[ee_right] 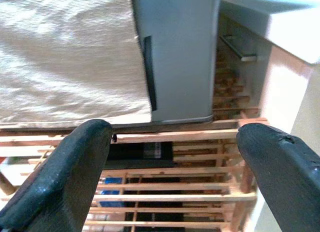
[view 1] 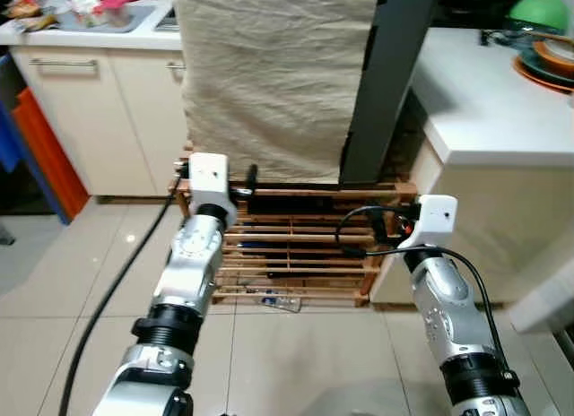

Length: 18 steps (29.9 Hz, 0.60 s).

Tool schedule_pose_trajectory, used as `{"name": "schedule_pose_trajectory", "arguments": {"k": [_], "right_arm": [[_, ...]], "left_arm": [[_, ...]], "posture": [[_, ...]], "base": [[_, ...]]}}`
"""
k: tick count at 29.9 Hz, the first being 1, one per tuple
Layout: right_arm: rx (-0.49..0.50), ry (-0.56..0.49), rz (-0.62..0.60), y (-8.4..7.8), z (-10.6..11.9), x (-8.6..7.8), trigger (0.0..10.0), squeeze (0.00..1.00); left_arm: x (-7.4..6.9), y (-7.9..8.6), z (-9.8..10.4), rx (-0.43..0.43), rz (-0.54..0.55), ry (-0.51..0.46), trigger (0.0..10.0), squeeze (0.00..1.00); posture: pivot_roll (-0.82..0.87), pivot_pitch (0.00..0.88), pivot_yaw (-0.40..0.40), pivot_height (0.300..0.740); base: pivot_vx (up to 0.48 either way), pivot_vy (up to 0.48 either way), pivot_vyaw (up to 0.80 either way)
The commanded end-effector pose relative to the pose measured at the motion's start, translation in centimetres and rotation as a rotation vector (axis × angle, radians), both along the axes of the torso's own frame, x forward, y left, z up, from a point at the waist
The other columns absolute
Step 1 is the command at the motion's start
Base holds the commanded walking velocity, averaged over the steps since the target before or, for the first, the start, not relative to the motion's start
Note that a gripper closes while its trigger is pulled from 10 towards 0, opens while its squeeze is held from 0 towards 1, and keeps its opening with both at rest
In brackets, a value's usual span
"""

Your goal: Restocking fridge

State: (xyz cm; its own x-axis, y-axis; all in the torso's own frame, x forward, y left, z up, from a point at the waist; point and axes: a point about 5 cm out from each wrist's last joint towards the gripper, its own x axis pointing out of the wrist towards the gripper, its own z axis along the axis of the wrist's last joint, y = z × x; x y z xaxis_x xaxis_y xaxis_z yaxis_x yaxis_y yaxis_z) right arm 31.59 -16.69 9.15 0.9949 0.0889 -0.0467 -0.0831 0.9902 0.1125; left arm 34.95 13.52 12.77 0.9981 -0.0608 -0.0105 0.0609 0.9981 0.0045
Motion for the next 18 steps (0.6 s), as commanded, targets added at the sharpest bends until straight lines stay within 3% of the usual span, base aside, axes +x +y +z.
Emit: {"name": "schedule_pose_trajectory", "arguments": {"k": [1, 5, 13, 18], "right_arm": [[-0.017, 0.011, -0.003, 0.1, -0.3, 0.1, 10.0, 0.00], [-0.033, 0.011, -0.009, 0.5, -0.5, 0.4, 10.0, 0.00], [-0.100, 0.035, -0.092, -1.6, -2.0, -1.2, 10.0, 0.00], [-0.112, 0.021, -0.059, -1.1, -2.7, -2.3, 10.0, 0.00]], "left_arm": [[-0.1, 0.1, -0.2, -0.004, 0.013, 0.025, 10.0, 0.00], [-0.6, 0.8, -1.6, 0.015, 0.019, 0.078, 10.0, 0.00], [-2.4, 3.4, -3.1, 0.067, 0.056, 0.124, 10.0, 0.00], [-2.5, 2.1, -2.4, 0.121, 0.002, 0.076, 10.0, 0.00]], "posture": [[-0.09, 0.000, -0.006, 0.740], [-0.08, 0.000, -0.014, 0.740], [-0.06, 0.000, -0.024, 0.740], [-0.07, 0.000, -0.002, 0.740]], "base": [[0.000, 0.480, 0.00], [0.000, 0.480, 0.00], [0.000, 0.480, 0.00], [0.000, 0.000, 0.00]]}}
